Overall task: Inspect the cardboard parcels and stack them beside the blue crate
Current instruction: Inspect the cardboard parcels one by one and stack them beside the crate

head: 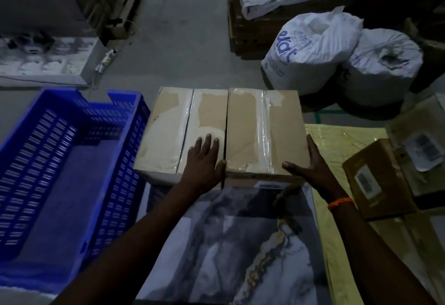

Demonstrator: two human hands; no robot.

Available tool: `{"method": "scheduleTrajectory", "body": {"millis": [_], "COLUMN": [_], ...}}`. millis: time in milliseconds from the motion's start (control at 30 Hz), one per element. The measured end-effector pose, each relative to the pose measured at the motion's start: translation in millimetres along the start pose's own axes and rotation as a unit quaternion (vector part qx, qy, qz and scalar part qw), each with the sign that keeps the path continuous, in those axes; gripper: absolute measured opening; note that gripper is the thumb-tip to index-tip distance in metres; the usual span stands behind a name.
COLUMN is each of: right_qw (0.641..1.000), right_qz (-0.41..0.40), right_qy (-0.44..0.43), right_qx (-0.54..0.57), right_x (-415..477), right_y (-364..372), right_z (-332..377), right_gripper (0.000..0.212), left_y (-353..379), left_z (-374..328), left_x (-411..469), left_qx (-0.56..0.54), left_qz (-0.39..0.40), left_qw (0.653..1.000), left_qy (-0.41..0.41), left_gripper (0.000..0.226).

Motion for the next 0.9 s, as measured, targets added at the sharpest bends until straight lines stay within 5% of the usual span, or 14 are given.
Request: {"method": "scheduleTrajectory", "body": {"millis": [167,400,667,767,900], "right_qw": [1.000,0.999,0.999,0.998,0.986], "right_qz": [0.012,0.034,0.046,0.001,-0.112], "right_qy": [-0.003,-0.003,0.008,0.012,-0.034], "right_qx": [0.003,-0.004,-0.009,-0.063,-0.123], "right_x": [-1.4,-8.6,-4.2,-16.9,-72.8], "right_y": [-1.4,-2.4,-0.9,0.4,-14.2], "right_z": [-1.9,-11.5,-6.3,-2.8,-5.1], "right_gripper": [0.120,0.119,0.122,0.111,0.080], "left_y": [0.0,2.8,-1.9,-7.0,-1.9], "left_z": [10.6,6.6,2.5,-2.0,-45.0], "left_x": [-3.5,-7.9,-8.2,-11.6,-28.1], "left_qx": [0.018,0.074,0.065,0.052,0.027], "left_qz": [0.076,0.045,0.041,0.032,-0.074], "left_qw": [0.994,0.983,0.985,0.990,0.981], "left_qy": [0.081,0.161,0.157,0.124,0.176], "left_gripper": [0.106,0.076,0.064,0.058,0.042]}}
Point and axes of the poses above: each hand's wrist, its own x-axis towards the middle knuckle, its own y-axis out of the palm, z = x × y, the point moved 7 cm from there along x, towards the middle knuckle
